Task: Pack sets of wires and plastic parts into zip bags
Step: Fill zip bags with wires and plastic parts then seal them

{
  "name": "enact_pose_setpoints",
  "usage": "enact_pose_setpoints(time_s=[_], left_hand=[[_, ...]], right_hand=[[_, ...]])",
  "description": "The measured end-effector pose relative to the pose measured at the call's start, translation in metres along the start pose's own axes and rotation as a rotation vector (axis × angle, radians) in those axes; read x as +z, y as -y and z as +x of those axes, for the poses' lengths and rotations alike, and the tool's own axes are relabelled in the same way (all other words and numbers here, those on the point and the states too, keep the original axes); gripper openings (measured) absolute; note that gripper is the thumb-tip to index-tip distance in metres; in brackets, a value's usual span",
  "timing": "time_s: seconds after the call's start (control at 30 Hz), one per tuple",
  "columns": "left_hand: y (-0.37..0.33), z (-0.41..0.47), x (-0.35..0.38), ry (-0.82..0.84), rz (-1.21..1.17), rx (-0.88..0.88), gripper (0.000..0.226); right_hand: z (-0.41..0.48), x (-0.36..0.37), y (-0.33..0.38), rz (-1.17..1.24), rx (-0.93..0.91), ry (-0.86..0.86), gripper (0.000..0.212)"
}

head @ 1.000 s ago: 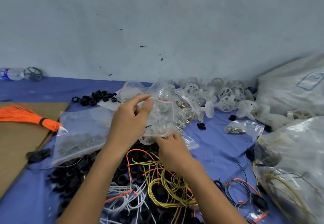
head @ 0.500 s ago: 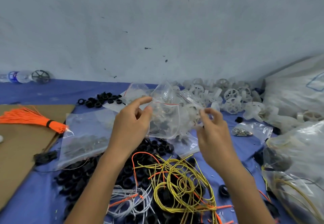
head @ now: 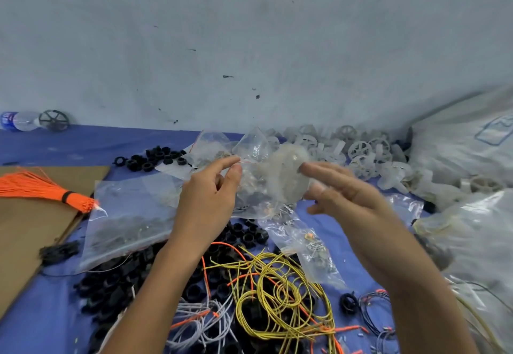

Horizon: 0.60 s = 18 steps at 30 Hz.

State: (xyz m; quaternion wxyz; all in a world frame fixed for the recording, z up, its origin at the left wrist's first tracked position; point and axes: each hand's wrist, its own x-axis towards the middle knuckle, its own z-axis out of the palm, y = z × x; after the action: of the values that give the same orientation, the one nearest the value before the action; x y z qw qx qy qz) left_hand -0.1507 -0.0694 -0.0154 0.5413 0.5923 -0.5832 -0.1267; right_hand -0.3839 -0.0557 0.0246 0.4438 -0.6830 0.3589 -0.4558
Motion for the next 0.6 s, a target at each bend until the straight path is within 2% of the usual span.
enact_pose_setpoints(time_s=[0.13, 0.2, 0.27, 0.33, 0.4, 0.6], left_hand=[[0.0, -0.001, -0.001, 0.002, 0.006, 0.013, 0.029], [-0.001, -0.002, -0.001, 0.015, 0.022, 0.022, 0.027], [-0.003, -0.002, 0.001, 0.033, 0.045, 0.037, 0.028], [-0.004, -0.002, 0.002, 0.042, 0.055, 0.048, 0.028], [-0.004, -0.003, 0.001, 0.039, 0.078, 0.054, 0.028], [-0.006, 0.0, 0.001, 0.023, 0.1, 0.06, 0.028]], right_hand=[[0.006, 0.023, -0.014, -0.396, 0.096, 0.041, 0.044], [0.006, 0.034, -0.017, -0.503, 0.094, 0.008, 0.05], [0.006, 0.044, -0.019, -0.407, 0.067, 0.021, 0.052], [0.006, 0.051, -0.019, -0.213, 0.051, 0.122, 0.052], [0.005, 0.054, -0.017, -0.147, 0.029, 0.182, 0.049], [0.005, 0.044, -0.005, -0.016, 0.041, 0.027, 0.036]])
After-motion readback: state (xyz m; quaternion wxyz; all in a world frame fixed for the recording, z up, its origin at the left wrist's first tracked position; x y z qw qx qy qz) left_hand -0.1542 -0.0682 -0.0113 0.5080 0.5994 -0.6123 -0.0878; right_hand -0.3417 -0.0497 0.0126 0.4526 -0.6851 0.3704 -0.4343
